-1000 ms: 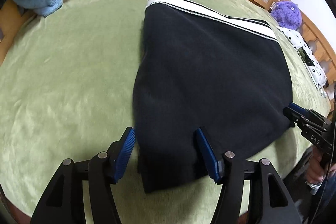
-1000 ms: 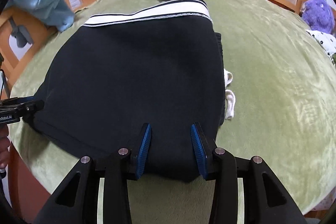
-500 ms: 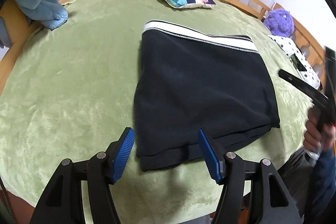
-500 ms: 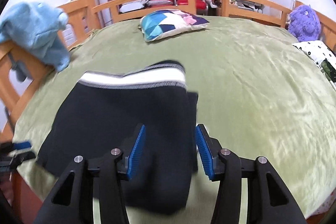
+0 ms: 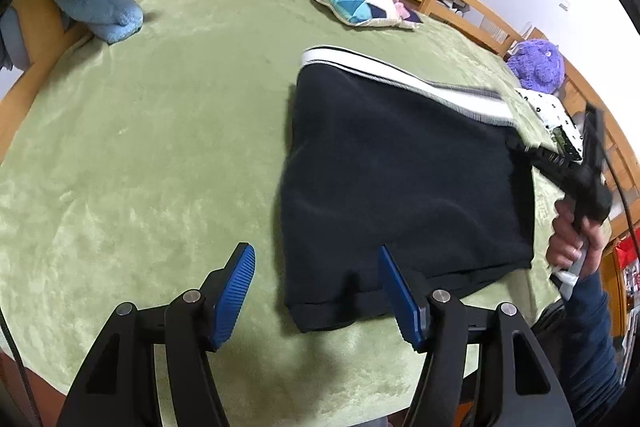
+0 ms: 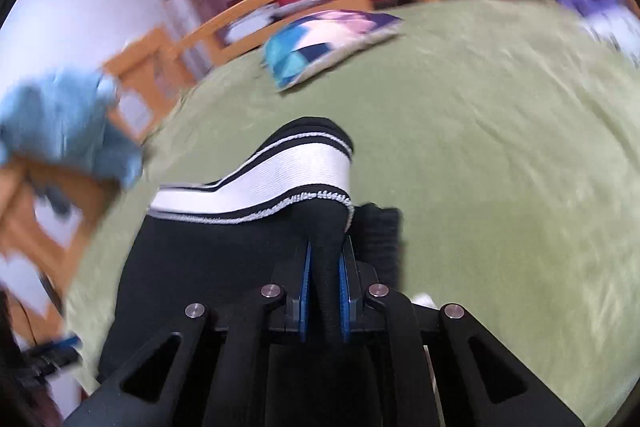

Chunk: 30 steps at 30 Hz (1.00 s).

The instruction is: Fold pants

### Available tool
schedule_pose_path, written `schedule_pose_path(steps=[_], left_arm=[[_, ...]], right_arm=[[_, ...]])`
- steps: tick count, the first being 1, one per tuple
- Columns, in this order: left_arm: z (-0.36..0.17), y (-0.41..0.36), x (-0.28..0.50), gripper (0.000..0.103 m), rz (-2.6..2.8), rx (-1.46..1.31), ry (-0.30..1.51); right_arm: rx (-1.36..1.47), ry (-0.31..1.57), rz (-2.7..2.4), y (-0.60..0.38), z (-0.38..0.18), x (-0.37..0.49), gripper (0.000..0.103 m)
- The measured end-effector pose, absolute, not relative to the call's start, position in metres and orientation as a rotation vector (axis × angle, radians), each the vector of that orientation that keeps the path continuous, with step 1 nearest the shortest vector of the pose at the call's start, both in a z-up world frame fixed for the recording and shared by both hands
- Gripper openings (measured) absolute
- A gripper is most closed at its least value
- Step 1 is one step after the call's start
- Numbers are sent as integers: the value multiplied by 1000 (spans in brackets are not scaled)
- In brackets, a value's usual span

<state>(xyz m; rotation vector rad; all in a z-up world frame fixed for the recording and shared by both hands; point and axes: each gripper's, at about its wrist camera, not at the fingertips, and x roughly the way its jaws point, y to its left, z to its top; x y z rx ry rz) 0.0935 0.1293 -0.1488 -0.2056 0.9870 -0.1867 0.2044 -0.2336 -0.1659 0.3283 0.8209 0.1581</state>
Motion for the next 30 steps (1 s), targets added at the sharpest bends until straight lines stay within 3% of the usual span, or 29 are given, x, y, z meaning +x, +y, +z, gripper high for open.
schedule_pose_path(steps=[1, 5, 10, 14, 20, 25, 26, 30], left_arm=[[-147, 128, 94, 62, -192, -202, 981], [-149, 117, 93, 62, -206, -188, 980], [-171, 105, 88, 62, -201, -184, 1014], [-190, 84, 84, 62, -147, -61, 1064], [-133, 79, 58, 62, -238, -72, 945], [-75, 62, 45, 62, -237, -60, 825], [-61, 58, 39, 64, -232, -62, 790], [-28, 43, 23, 88, -211, -60, 702]], right_arm=[[301, 835, 128, -234, -172, 202, 12], [144, 900, 64, -215, -188, 199, 30], [199, 861, 52, -220, -170, 151, 30], [3, 970, 3, -193, -197, 121, 34], [92, 918, 41, -198, -150, 77, 36], [85, 797, 13, -196, -88, 40, 58], [82, 778, 18, -193, -74, 34, 61], [35, 709, -19, -185, -36, 15, 63]])
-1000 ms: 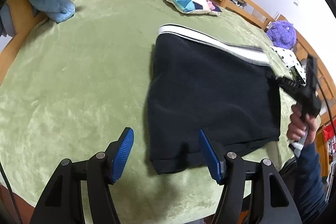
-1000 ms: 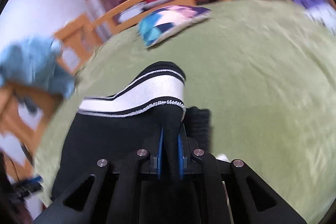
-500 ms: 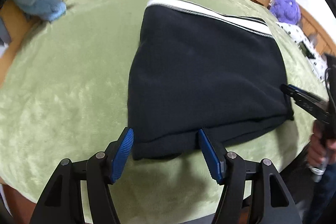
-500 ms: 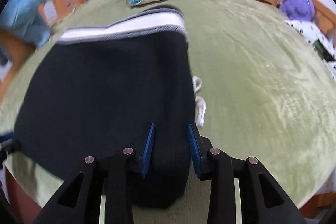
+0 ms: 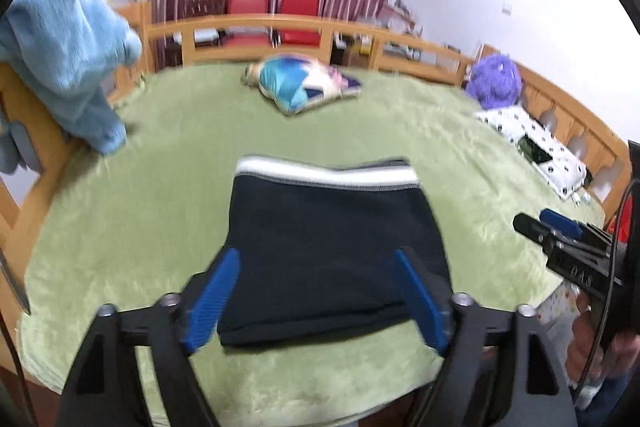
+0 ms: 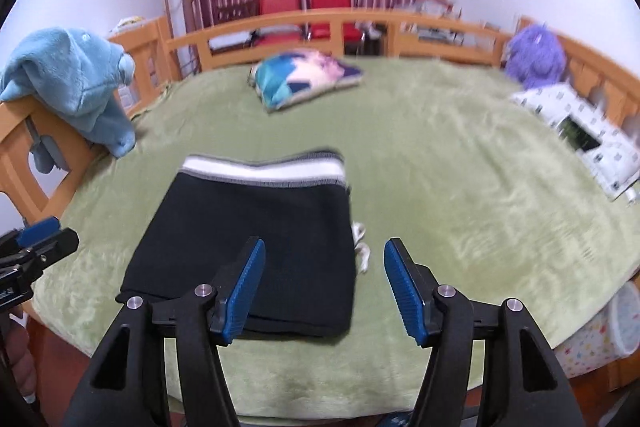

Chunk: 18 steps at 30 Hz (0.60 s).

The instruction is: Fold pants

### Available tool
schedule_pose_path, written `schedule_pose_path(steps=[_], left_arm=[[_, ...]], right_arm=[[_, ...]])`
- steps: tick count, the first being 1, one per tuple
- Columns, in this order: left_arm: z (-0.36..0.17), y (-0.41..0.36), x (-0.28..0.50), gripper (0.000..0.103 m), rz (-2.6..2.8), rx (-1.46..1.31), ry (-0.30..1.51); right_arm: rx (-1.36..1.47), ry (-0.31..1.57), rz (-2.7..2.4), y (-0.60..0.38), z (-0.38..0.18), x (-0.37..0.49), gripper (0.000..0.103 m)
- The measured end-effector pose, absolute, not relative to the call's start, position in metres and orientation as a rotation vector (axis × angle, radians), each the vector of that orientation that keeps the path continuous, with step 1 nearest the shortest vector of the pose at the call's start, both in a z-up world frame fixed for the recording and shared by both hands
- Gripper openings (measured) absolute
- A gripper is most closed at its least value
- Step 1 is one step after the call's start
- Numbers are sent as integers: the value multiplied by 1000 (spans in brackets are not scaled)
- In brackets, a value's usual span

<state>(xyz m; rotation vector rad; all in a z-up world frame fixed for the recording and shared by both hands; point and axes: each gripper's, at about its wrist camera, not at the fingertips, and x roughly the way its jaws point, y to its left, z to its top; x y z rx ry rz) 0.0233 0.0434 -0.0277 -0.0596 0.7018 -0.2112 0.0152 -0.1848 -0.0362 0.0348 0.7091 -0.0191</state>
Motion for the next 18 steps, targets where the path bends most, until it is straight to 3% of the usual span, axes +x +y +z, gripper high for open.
schedule_pose_path(steps=[2, 5, 8, 18], left_arm=[[-19, 38, 18, 89, -214, -69, 685], [-12, 30, 10, 93, -212, -81, 681], [-10, 25, 6, 94, -200, -80, 688], [-13, 17, -4, 94, -163, -80, 689]], right_arm=[[43, 693, -30, -190, -24, 11, 80], [64, 634, -37, -192, -9, -7, 95], [55, 607, -61, -193, -1, -21, 100], [53, 622, -77, -201, -7, -31, 100]])
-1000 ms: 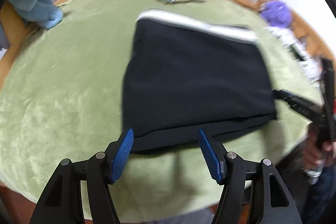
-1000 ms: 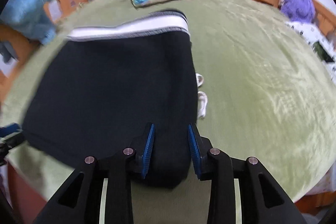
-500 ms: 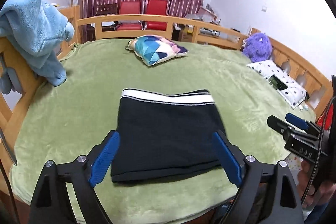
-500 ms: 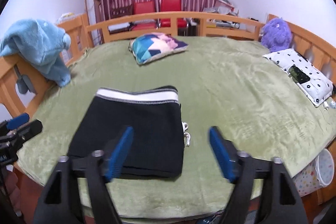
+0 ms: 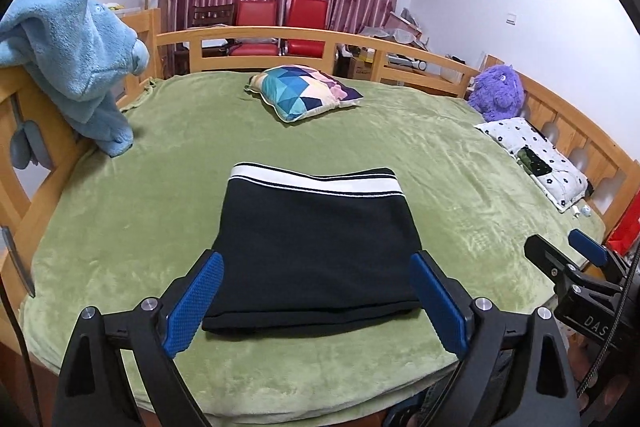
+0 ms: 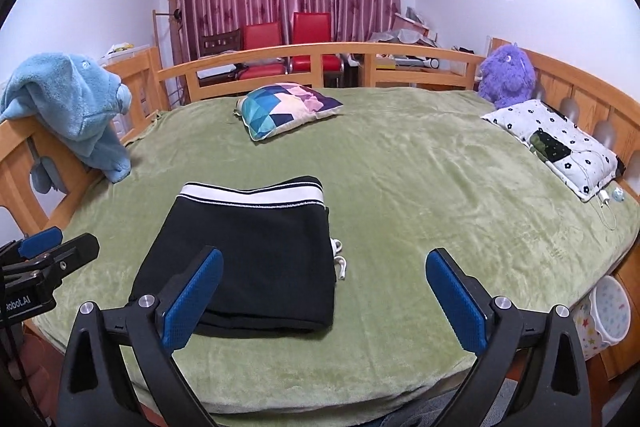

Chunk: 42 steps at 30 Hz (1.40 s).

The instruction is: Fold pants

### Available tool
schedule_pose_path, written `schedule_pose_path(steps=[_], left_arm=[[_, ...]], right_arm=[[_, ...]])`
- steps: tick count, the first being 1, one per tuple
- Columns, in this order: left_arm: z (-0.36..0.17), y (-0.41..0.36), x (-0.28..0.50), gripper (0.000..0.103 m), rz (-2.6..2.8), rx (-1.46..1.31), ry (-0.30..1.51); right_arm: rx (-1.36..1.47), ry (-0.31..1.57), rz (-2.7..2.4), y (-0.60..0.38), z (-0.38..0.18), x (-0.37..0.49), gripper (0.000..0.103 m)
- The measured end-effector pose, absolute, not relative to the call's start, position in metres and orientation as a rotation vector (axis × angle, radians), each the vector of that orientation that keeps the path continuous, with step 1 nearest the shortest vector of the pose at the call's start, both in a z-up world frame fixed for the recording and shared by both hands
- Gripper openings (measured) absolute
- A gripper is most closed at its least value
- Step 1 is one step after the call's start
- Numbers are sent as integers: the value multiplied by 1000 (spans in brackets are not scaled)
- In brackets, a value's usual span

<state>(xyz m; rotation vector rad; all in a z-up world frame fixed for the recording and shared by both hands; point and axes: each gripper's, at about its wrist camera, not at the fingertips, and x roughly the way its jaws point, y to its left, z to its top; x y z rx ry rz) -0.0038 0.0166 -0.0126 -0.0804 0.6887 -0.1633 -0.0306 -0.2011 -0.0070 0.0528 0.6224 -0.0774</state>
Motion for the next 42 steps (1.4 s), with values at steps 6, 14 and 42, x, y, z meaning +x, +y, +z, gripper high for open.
schedule_pose_path(steps=[6, 14, 42], left_arm=[[-16, 16, -3, 94, -157, -88, 699], [-19, 18, -3, 94, -148, -93, 708], [-18, 26, -1, 94, -136, -95, 702]], right_arm=[[53, 627, -77, -201, -11, -33, 100], [50, 633, -77, -196, -15, -36, 100], [62, 641, -74, -189, -20, -37, 100]])
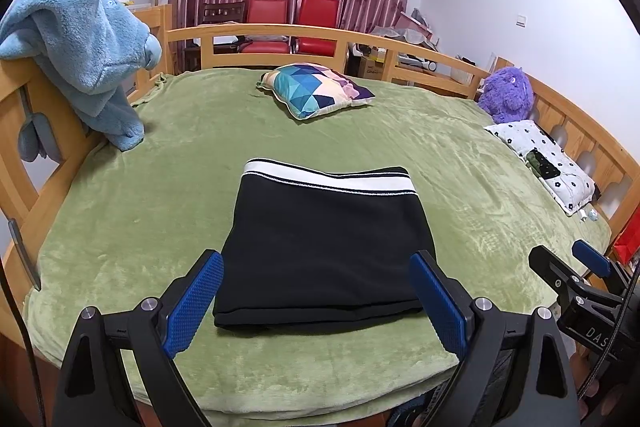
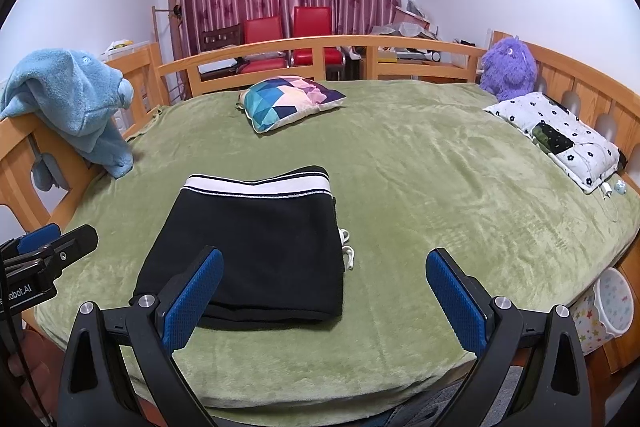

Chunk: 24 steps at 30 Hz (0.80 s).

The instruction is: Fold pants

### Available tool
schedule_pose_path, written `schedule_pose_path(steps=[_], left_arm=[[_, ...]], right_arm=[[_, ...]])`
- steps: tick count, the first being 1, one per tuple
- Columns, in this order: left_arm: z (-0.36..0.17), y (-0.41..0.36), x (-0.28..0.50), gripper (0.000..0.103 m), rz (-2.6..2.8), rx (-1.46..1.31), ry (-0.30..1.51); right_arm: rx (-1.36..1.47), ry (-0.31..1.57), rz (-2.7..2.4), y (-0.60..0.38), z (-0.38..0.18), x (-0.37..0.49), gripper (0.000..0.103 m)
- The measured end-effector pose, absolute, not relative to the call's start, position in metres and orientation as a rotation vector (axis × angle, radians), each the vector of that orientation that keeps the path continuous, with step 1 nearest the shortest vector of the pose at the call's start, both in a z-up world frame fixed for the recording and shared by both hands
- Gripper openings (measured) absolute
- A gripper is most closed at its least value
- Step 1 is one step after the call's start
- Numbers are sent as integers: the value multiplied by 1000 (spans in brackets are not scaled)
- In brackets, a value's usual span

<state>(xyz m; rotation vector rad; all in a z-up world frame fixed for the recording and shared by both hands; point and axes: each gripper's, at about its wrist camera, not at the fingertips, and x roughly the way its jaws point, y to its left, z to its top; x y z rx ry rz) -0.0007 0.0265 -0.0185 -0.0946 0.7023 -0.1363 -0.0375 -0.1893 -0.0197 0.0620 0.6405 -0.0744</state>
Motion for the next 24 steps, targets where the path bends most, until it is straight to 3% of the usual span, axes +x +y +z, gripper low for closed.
schedule_pose_path(steps=[24], left_arm=[[-15, 31, 1, 94, -133, -98, 699]], right_arm=[[58, 634, -64, -183, -14, -40, 100]])
